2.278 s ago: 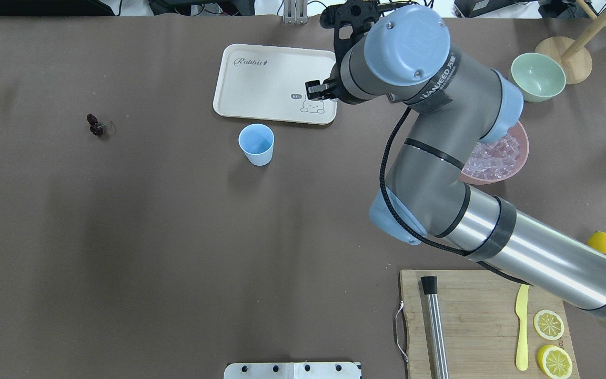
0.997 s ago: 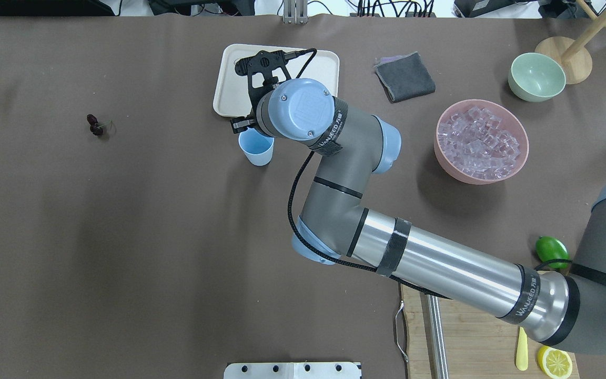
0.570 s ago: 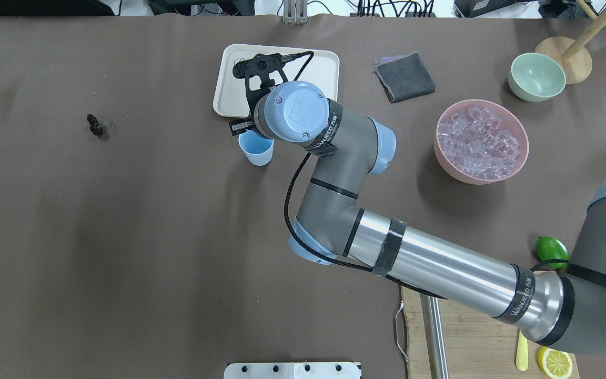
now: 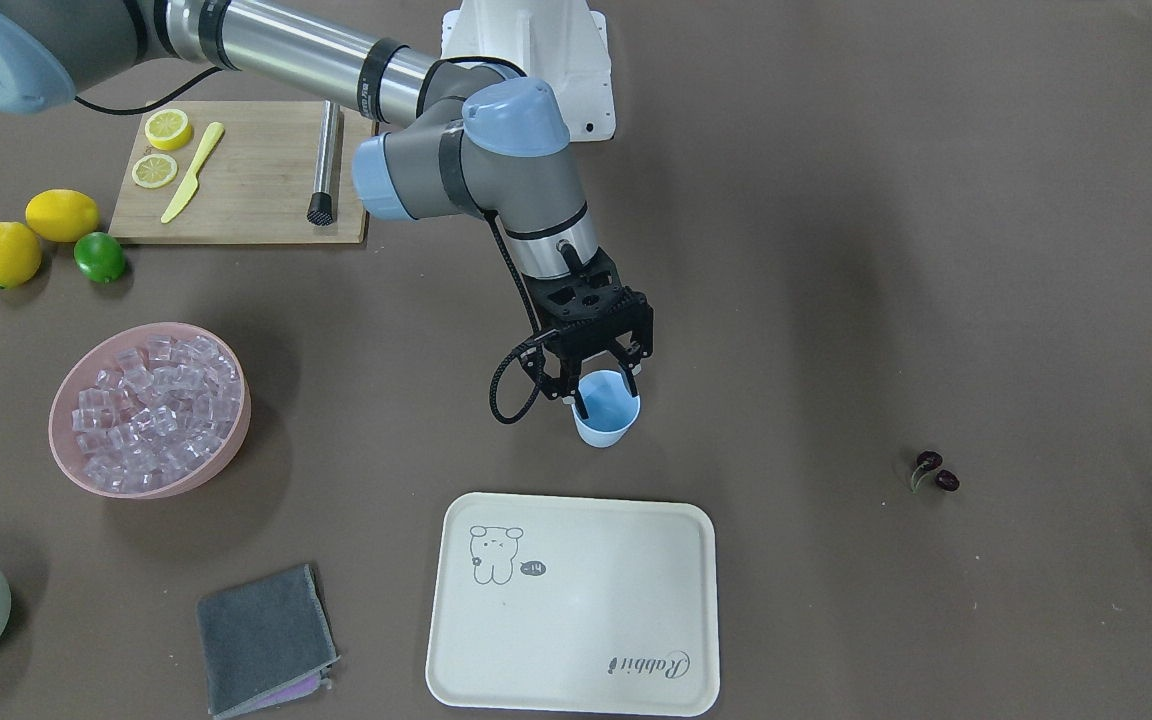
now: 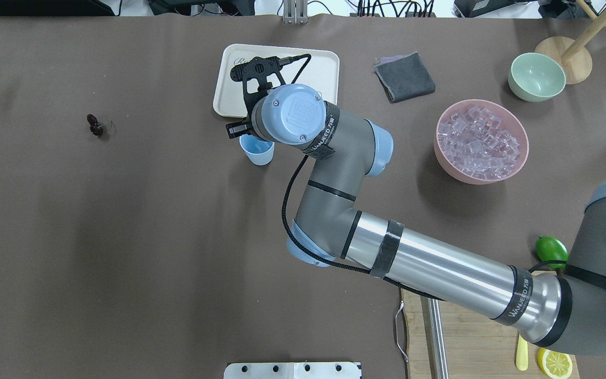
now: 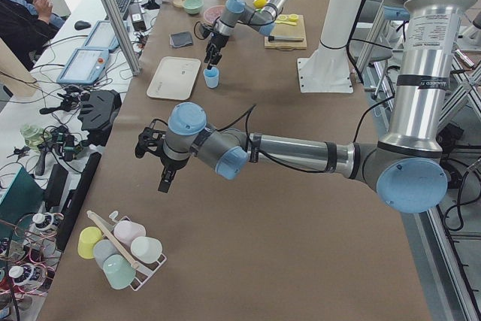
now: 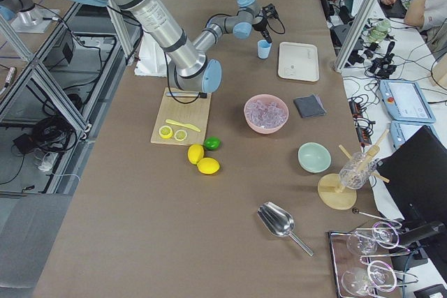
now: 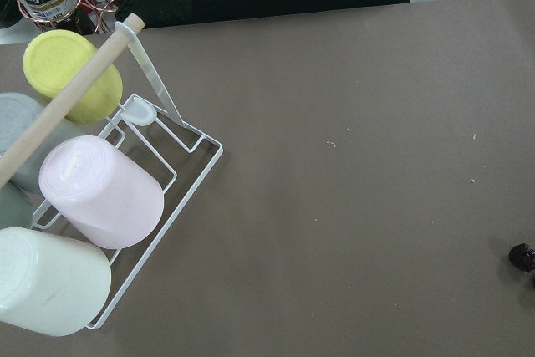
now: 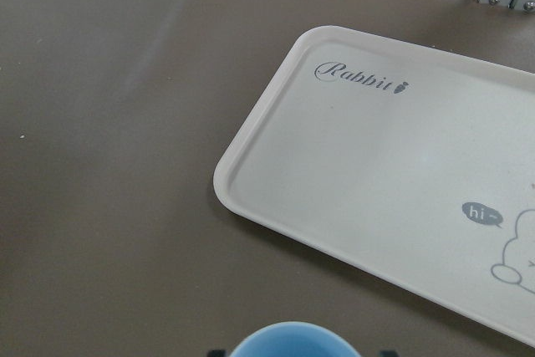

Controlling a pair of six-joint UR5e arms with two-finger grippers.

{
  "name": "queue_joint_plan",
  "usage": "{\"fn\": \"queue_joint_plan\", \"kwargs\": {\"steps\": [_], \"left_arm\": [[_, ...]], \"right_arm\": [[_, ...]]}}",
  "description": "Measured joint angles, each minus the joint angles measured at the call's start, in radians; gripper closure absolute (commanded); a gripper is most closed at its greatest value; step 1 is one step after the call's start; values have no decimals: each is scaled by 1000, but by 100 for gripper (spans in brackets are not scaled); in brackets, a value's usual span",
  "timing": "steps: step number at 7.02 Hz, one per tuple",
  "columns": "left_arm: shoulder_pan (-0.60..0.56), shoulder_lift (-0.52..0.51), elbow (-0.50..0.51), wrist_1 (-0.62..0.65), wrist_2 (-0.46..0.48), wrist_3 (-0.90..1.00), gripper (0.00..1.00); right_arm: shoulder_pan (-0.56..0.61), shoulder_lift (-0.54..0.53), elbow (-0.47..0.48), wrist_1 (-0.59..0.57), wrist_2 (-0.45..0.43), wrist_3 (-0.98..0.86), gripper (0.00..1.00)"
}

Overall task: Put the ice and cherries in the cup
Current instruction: 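Move the right gripper back over the pink ice bowl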

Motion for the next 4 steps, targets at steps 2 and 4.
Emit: {"fn": "queue_joint_plan", "kwargs": {"steps": [2,4], "left_arm": [[2,0,2,-7,1,-1,2],[3,0,5,-10,4,-1,2]], "right_arm": [[16,-15,41,0,17,0,0],[72,-121,168,-8,107,-1,0]]}}
